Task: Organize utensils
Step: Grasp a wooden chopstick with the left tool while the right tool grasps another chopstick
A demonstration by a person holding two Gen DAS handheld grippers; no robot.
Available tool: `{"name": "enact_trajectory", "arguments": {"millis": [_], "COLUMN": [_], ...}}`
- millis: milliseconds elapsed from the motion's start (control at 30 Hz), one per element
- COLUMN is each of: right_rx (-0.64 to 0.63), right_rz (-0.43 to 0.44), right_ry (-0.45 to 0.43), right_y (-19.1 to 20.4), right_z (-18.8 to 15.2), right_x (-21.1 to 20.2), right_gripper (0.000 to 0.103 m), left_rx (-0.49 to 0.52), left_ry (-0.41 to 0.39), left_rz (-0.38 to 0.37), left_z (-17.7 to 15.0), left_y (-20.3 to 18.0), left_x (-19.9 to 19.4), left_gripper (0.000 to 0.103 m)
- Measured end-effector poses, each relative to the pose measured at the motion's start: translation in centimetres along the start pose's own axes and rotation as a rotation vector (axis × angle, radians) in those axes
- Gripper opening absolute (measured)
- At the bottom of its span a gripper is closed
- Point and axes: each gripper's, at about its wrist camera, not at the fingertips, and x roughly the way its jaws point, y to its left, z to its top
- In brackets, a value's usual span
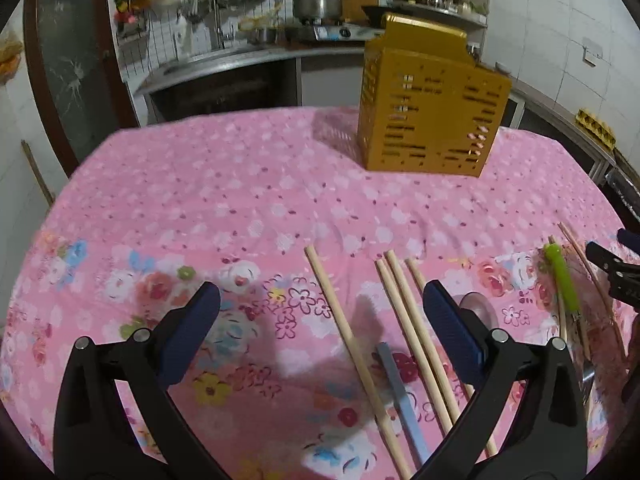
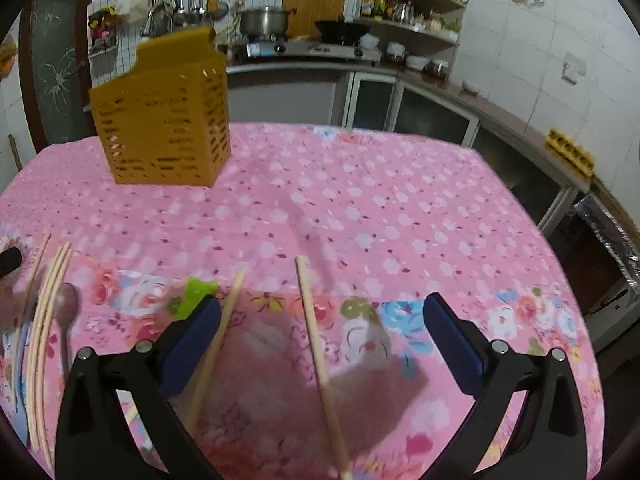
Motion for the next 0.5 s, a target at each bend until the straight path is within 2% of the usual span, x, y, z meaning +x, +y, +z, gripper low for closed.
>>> {"name": "enact_trajectory", "arguments": {"millis": [100, 167, 300, 400, 467, 500], "right_rx": [0.007, 0.011, 0.021, 0.005, 0.000, 0.001], "right_rz": [0.001, 0.015, 0.054, 0.065, 0.071, 0.076], "right_ry": [0.020, 0.045, 0.079, 0.084, 0.087, 0.090], "right_y": [-0.5, -0.7, -1.0, -0.8, -0.7, -0.7], "right_z": [0.1, 0.1, 0.1, 0.2, 0.3, 0.5], "right_x": [1.2, 2.2, 3.4, 3.6, 3.7, 3.8], "right_gripper": [0.092, 0.081, 0.066, 0.059, 0.049, 0.047], "left_rx": [-0.001, -0.009, -0.020, -0.009, -0.004, -0.007], "left_ry": [0.018, 0.021, 0.041, 0.056, 0.078, 0.088], "left_rz": [0.000, -0.003, -0.002, 0.004, -0.008, -0.022], "left_z": [0.0, -0.1, 0.1, 0.2, 0.3, 0.5], "left_y": [0.1, 0.4, 0.5, 0.3, 0.1, 0.0], "left_x": [0.7, 0.8, 1.1, 1.6, 2.0, 2.2], "left_gripper": [0.098, 0.098, 0.097, 0.086, 0.073, 0.071]}}
